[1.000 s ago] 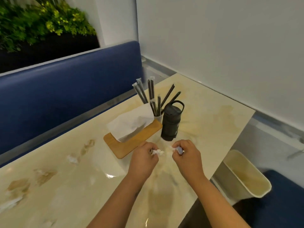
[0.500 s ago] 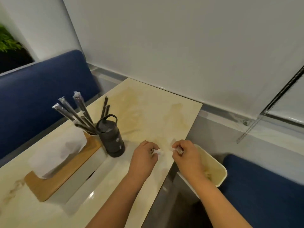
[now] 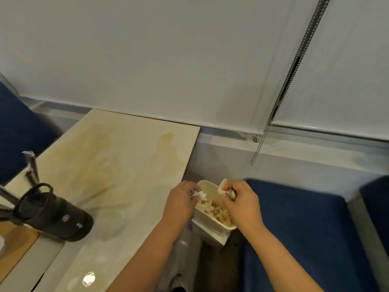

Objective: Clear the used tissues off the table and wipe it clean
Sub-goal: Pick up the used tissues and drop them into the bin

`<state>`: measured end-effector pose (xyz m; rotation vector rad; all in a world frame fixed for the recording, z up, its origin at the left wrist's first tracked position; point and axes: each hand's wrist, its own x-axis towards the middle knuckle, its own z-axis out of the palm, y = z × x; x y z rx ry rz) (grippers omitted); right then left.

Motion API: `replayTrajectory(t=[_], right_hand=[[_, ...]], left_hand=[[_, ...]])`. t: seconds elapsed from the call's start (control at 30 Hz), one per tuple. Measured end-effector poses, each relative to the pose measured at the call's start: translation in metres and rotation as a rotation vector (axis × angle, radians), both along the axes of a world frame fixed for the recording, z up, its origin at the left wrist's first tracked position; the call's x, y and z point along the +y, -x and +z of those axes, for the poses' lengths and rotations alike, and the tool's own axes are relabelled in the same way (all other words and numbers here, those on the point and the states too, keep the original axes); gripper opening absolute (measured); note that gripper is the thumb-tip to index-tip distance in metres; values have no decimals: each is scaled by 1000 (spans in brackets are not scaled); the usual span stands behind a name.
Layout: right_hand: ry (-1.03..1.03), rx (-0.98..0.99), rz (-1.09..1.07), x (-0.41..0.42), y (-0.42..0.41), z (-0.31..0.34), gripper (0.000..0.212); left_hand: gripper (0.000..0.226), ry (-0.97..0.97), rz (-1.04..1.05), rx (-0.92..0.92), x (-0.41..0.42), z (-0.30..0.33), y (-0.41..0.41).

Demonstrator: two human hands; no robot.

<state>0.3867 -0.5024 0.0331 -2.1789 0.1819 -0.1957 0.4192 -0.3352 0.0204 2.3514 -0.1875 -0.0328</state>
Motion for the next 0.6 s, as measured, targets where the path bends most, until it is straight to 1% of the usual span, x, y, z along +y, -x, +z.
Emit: replayTrajectory(t=[0.23, 0.33, 0.5, 0.6], right_hand=[[37, 24, -107, -33, -18, -12, 29], [49, 53, -124, -43, -30, -23, 24], [64, 124, -140, -50, -54, -44, 18], [67, 160, -145, -52, -66, -56, 16]], left_hand=[[23, -106, -120, 86, -37, -24, -42], [22, -141, -158, 139, -49, -41, -63], [25, -187, -217, 273, -62, -76, -93], [31, -221, -259, 369, -66, -99, -110]])
